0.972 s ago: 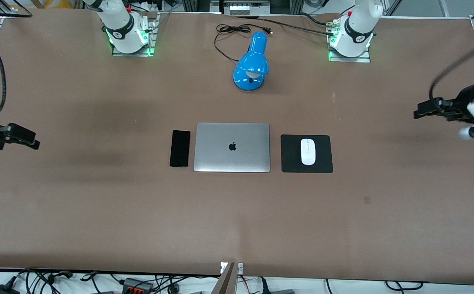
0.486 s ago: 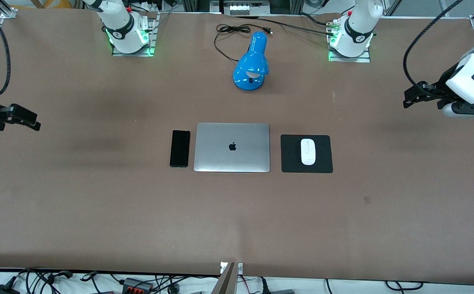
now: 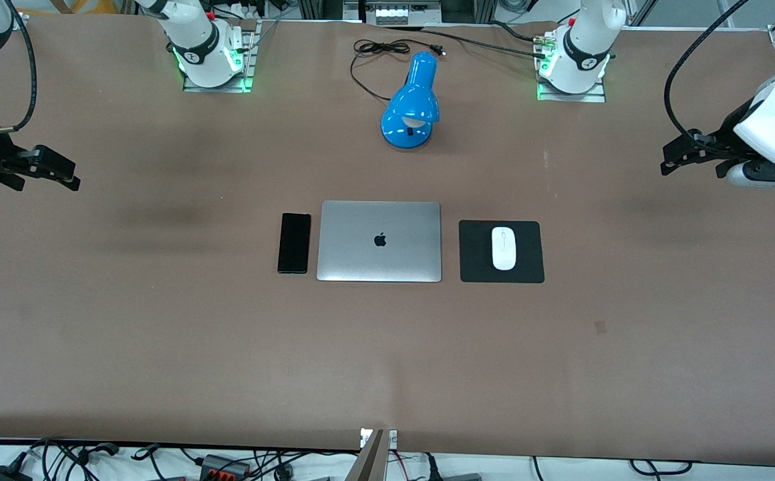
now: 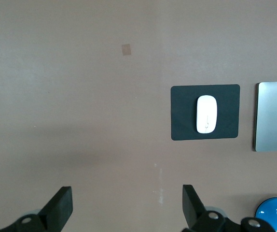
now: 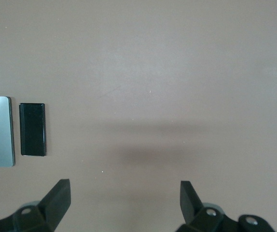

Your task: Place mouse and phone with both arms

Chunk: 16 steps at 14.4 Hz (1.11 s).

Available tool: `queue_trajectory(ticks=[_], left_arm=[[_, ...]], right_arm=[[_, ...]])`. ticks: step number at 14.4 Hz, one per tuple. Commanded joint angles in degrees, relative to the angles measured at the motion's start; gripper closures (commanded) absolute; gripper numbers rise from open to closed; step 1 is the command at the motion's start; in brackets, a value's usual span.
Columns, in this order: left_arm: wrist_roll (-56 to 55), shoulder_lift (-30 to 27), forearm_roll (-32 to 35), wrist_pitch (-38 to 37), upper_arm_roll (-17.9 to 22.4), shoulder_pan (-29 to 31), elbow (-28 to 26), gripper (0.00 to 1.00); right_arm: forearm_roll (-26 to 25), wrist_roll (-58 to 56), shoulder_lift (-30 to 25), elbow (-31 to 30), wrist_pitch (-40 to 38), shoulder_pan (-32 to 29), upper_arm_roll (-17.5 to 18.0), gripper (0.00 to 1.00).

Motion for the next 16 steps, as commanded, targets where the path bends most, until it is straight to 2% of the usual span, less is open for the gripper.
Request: queue_trajectory(ticks=[1, 3, 10, 16], left_arm=[[1.5, -0.5, -0.2, -2.2, 0.0, 0.6, 0.8, 0.0], [1.6, -0.5, 2.4, -2.7, -0.2, 0.6, 0.9, 0.0], [1.7, -0.5, 3.4, -2.7, -0.6, 0.5, 1.1, 0.0], [1.4, 1.2, 3.4, -2.5, -0.1, 0.5, 3.6, 0.0]], right_arm=[[-0.6, 0.2, -1.5, -0.9, -0.1, -0.2, 0.3, 0.0], [-0.5, 0.2, -1.8, -0.9, -0.5, -0.2, 0.2, 0.0], [-0.6, 0.1, -2.5, -0.9, -1.5, -0.1, 0.6, 0.0], [-0.7, -0.1, -2.6, -0.9, -1.5, -0.1, 0.6, 0.0]])
